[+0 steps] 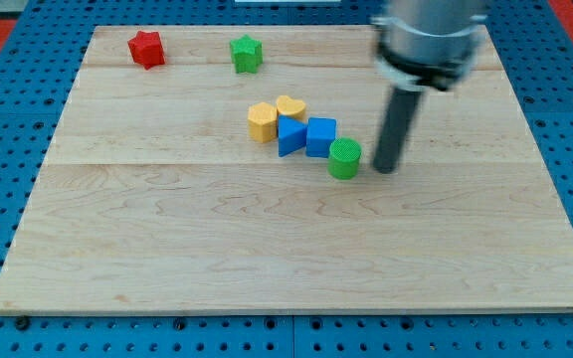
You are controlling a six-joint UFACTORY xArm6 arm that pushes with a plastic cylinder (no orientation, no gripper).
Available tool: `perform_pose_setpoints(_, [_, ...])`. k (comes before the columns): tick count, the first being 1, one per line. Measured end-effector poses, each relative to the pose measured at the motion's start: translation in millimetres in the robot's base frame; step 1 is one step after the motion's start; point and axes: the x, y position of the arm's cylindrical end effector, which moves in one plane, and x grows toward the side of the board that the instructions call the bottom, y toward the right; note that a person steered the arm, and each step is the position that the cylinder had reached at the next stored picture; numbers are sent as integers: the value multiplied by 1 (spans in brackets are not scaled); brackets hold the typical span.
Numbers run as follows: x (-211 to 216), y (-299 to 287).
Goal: Move the green circle towards the center left
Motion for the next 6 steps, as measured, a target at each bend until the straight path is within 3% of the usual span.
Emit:
perform_pose_setpoints(1, [-3, -130])
perform_pose_setpoints(2, [1, -188])
perform_pose_setpoints(3, [55, -124])
perform_pose_setpoints(4, [84, -163])
perform_pose_setpoints(6, [7, -214])
